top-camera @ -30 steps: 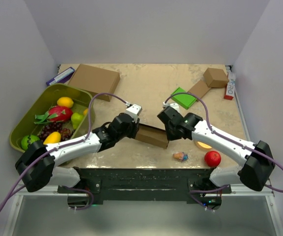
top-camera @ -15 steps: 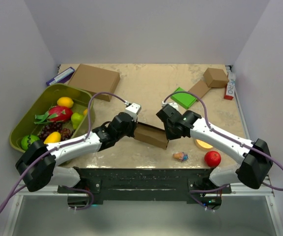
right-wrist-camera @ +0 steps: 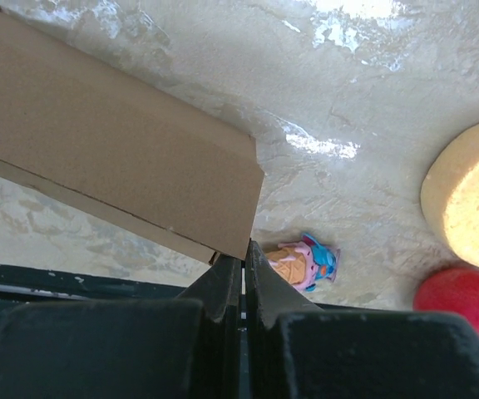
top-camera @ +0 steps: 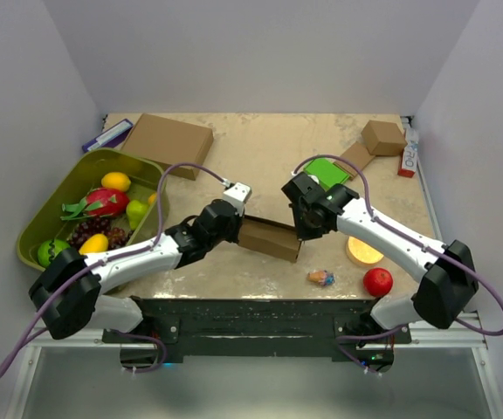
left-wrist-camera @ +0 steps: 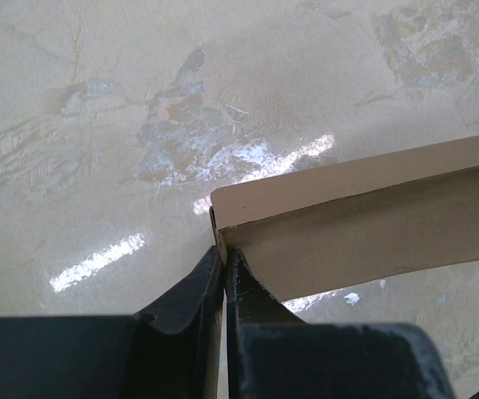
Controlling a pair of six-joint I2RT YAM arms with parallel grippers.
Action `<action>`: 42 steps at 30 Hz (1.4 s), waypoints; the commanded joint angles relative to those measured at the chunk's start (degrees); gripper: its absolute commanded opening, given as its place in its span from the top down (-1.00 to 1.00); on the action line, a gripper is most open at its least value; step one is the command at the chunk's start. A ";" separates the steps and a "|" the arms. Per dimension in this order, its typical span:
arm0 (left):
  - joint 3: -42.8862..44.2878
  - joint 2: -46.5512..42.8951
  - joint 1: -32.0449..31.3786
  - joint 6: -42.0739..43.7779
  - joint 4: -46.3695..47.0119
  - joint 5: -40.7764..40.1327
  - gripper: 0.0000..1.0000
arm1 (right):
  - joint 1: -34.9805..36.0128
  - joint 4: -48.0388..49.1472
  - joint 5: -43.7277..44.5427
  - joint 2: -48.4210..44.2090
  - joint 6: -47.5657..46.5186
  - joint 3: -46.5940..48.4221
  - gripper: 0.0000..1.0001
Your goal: Fold the paper box
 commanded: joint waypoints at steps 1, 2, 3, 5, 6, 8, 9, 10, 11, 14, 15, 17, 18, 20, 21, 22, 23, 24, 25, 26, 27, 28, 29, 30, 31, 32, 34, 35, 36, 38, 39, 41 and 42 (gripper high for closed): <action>1.17 2.13 -1.46 1.61 -2.52 1.32 0.85 | -0.49 3.53 -4.91 1.12 -1.51 5.02 1.00; 1.35 2.65 -1.80 1.61 -2.62 0.80 0.85 | -0.66 3.35 -4.99 1.30 -1.78 5.63 1.00; 1.52 2.83 -1.98 2.04 -2.71 0.53 0.85 | -1.01 3.09 -5.08 1.82 -1.87 5.90 1.00; 2.05 3.88 -2.68 2.40 -3.14 -0.26 0.86 | -1.28 2.82 -5.52 2.35 -2.04 6.60 1.00; 2.31 4.15 -2.86 2.75 -3.50 -0.61 0.87 | -1.46 2.82 -5.96 2.70 -2.04 6.78 1.00; 3.19 5.11 -3.47 2.93 -4.46 -2.54 0.88 | -1.98 2.74 -6.05 2.88 -2.13 7.39 1.00; 3.54 5.29 -3.56 3.36 -4.73 -3.07 0.89 | -2.42 2.65 -6.14 3.14 -2.30 7.48 1.00; 3.72 5.55 -3.65 3.54 -4.82 -4.03 0.90 | -2.77 2.73 -6.23 3.32 -2.39 7.66 1.00; 3.72 5.99 -3.83 3.72 -4.99 -4.39 0.91 | -3.47 2.74 -6.40 3.49 -2.66 7.57 1.00; 4.51 7.22 -4.35 4.33 -5.69 -5.45 0.92 | -4.70 3.00 -7.37 4.11 -3.10 7.66 1.00; 5.04 7.57 -4.53 4.68 -5.87 -5.71 0.92 | -5.06 3.26 -7.89 4.28 -3.27 7.75 1.00; 5.48 8.28 -5.06 4.95 -6.75 -7.03 0.92 | -6.02 3.35 -8.69 4.64 -3.54 8.18 1.00; 5.74 8.45 -5.23 5.21 -7.01 -7.47 0.92 | -6.29 3.35 -8.95 4.72 -3.62 8.45 1.00; 5.92 8.98 -5.67 5.56 -7.28 -8.44 0.92 | -7.25 3.18 -9.48 4.99 -3.89 9.15 1.00; 6.01 9.07 -5.85 5.65 -7.37 -8.61 0.92 | -7.61 3.17 -9.83 5.16 -3.89 9.41 1.00; 6.01 9.51 -6.11 5.74 -7.45 -9.05 0.92 | -7.87 3.09 -10.09 5.34 -4.06 9.85 1.00; 6.10 9.77 -6.20 5.91 -7.46 -9.23 0.93 | -8.31 3.09 -10.62 5.51 -4.06 10.12 1.00; 6.18 9.95 -6.38 6.09 -7.46 -9.40 0.93 | -8.49 3.17 -10.88 5.69 -4.15 10.29 1.00; 6.36 10.56 -6.55 6.18 -7.63 -9.93 0.93 | -8.66 3.17 -11.15 5.78 -4.15 10.73 1.00; 6.45 10.83 -6.73 6.44 -7.72 -10.45 0.93 | -9.10 3.17 -11.84 5.87 -4.15 10.91 1.00; 6.54 11.18 -6.82 6.70 -7.81 -10.81 0.93 | -9.45 3.09 -12.02 5.96 -4.24 11.00 1.00; 6.71 11.70 -7.08 6.79 -7.98 -11.51 0.93 | -9.63 3.09 -12.20 6.13 -4.24 11.17 1.00; 6.80 11.97 -7.17 7.23 -8.07 -11.77 0.93 | -10.15 3.09 -12.46 6.22 -4.33 11.26 1.00; 7.06 12.15 -7.26 7.32 -8.07 -11.95 0.93 | -10.42 3.26 -12.99 6.22 -4.33 11.35 1.00; 7.15 12.41 -7.34 7.58 -8.07 -12.30 0.94 | -10.60 3.44 -12.99 6.31 -4.33 11.44 1.00; 7.06 12.50 -7.43 7.85 -7.98 -12.48 0.94 | -10.95 3.70 -12.99 6.48 -4.24 11.44 1.00; 7.33 12.94 -7.78 8.02 -7.98 -12.83 0.94 | -11.04 3.96 -14.75 6.83 -4.24 11.61 1.00; 7.33 13.03 -7.87 8.29 -7.90 -13.09 0.94 | -11.30 3.88 -14.84 6.84 -4.24 11.61 1.00; 7.24 13.29 -8.13 8.46 -7.90 -13.27 0.94 | -11.65 4.14 -15.27 7.18 -4.24 11.53 1.00; 7.24 13.90 -8.31 9.08 -7.90 -14.15 0.94 | -12.61 4.23 -15.89 7.27 -4.59 11.44 1.00; 7.24 14.08 -8.40 9.17 -7.90 -14.32 0.94 | -13.14 4.58 -16.15 7.27 -4.68 11.26 1.00; 7.06 14.52 -8.49 9.78 -7.63 -14.77 0.95 | -14.11 4.58 -17.03 7.27 -4.77 11.18 1.00; 6.80 14.61 -8.57 9.96 -7.54 -14.77 0.95 | -14.29 4.84 -17.38 7.27 -4.85 11.26 1.00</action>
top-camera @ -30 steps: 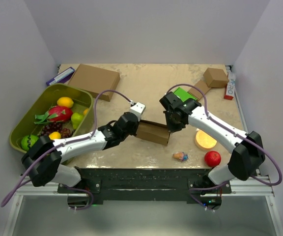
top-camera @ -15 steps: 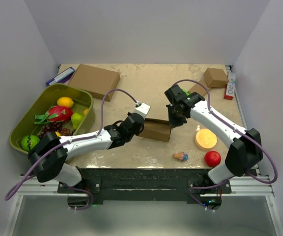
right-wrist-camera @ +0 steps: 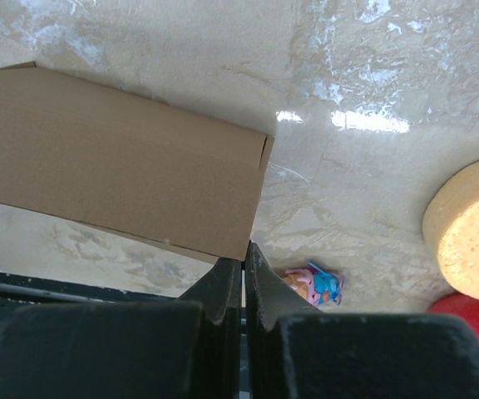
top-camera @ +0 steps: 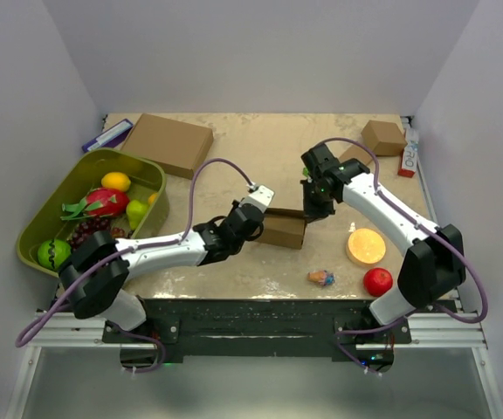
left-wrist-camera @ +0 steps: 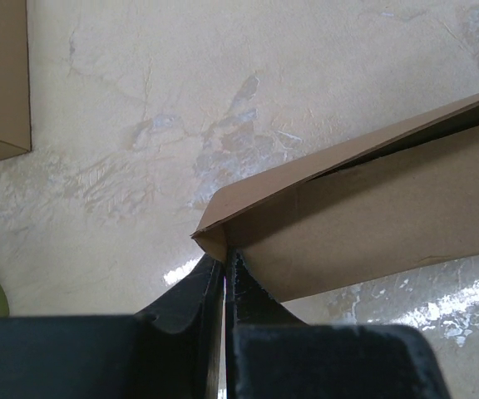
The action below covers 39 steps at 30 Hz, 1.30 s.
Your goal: Fold the paper box
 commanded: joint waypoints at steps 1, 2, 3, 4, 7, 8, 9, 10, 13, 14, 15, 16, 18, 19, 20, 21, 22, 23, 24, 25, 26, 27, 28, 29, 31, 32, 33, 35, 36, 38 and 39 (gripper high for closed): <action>-1.68 3.96 -1.19 1.74 -4.75 4.05 0.95 | -1.02 5.96 -6.96 -0.38 -0.77 2.83 1.00; -1.86 4.05 -1.19 1.92 -4.66 4.14 0.95 | -1.37 6.05 -7.49 -0.29 -0.77 2.83 1.00; -1.86 4.14 -1.36 2.00 -4.57 4.23 0.96 | -1.46 6.40 -7.93 -0.20 -0.77 2.91 1.00; -1.94 4.32 -1.45 2.01 -4.48 4.23 0.96 | -1.64 6.49 -8.11 -0.03 -0.85 3.09 1.00; -2.03 4.75 -1.63 2.18 -4.30 4.05 0.96 | -2.25 6.14 -8.64 0.59 -1.12 3.62 1.00; -2.12 4.84 -1.63 2.27 -4.30 4.05 0.97 | -2.34 6.31 -9.33 0.77 -1.29 3.62 1.00; -2.03 5.02 -1.71 2.27 -4.22 3.97 0.97 | -2.51 6.23 -9.43 0.77 -1.29 3.70 1.00; -2.12 5.19 -1.71 2.36 -4.13 3.88 0.97 | -2.78 6.14 -9.51 0.77 -1.47 3.62 1.00; -2.21 5.63 -1.71 2.44 -4.04 3.88 0.97 | -4.09 6.05 -9.95 0.42 -1.82 3.53 1.00; -2.21 5.64 -1.71 2.44 -3.95 3.88 0.97 | -4.27 5.96 -10.30 0.33 -1.91 3.53 1.00; -2.21 5.81 -1.80 2.44 -3.87 3.79 0.98 | -4.54 5.96 -10.65 0.15 -2.08 3.62 1.00; -2.30 5.81 -1.80 2.53 -3.78 3.79 0.97 | -4.89 5.87 -10.83 0.15 -2.17 3.70 1.00; -2.21 5.98 -1.80 2.71 -3.78 3.79 0.98 | -5.06 5.87 -11.36 0.15 -2.35 3.88 1.00; -2.12 6.07 -1.80 2.71 -3.86 3.79 0.98 | -5.07 5.70 -11.45 -0.02 -2.61 3.88 1.00; -1.60 6.07 -1.80 2.62 -3.95 3.79 0.98 | -5.07 6.04 -10.84 -0.20 -2.44 3.53 1.00; -1.33 6.25 -1.80 2.53 -4.48 4.05 0.98 | -4.89 6.22 -9.01 -0.81 -1.92 3.01 1.00; -1.07 6.42 -1.80 2.18 -4.83 4.23 0.97 | -4.98 6.49 -8.12 -1.34 -1.74 2.39 1.00; 0.07 6.60 -1.80 1.83 -5.35 4.23 0.97 | -4.89 7.18 -7.41 -2.04 -1.47 1.86 1.00; 0.77 7.39 -1.80 1.57 -6.93 4.23 0.97 | -4.80 7.63 -6.62 -2.74 -1.04 0.38 1.00; 1.48 7.74 -1.80 1.30 -7.72 4.32 0.97 | -4.19 8.07 -5.22 -4.31 -0.68 -0.42 1.00; 2.79 8.09 -1.72 1.22 -8.34 4.40 0.98 | -3.75 9.55 -4.86 -5.03 -0.33 -1.38 1.00; 3.24 8.36 -1.80 1.21 -8.87 4.75 0.98 | -3.49 10.17 -4.77 -5.64 0.63 -3.13 1.00; 3.50 8.27 -1.72 1.21 -8.87 4.76 0.98 | -3.31 10.70 -5.90 -6.43 1.25 -3.76 1.00; 3.24 8.18 -1.80 1.39 -8.53 4.76 0.98 | -3.22 12.01 -6.61 -6.70 1.86 -4.29 1.00; 2.80 8.27 -1.80 2.00 -7.73 4.58 0.98 | -3.22 12.99 -7.32 -7.23 3.89 -4.91 1.00; 2.80 8.45 -1.80 2.18 -7.73 4.49 0.98 | -3.22 13.17 -7.14 -7.58 4.41 -4.65 1.00; 2.89 8.97 -1.80 2.27 -8.08 4.49 0.98 | -3.31 13.17 -7.14 -7.67 4.77 -4.04 1.00; 2.89 9.15 -1.89 2.53 -8.26 4.76 0.98 | -3.31 13.25 -8.28 -8.02 5.21 -3.68 1.00; 2.72 9.06 -1.89 2.71 -8.00 4.76 0.98 | -3.31 13.60 -8.63 -8.11 6.25 -3.59 1.00; 2.54 9.06 -2.15 3.15 -7.47 4.84 0.98 | -3.31 14.31 -7.68 -8.28 7.14 -3.85 1.00; 2.36 9.06 -2.15 3.23 -7.38 4.84 0.99 | -3.57 14.14 -7.06 -8.20 7.14 -3.77 1.00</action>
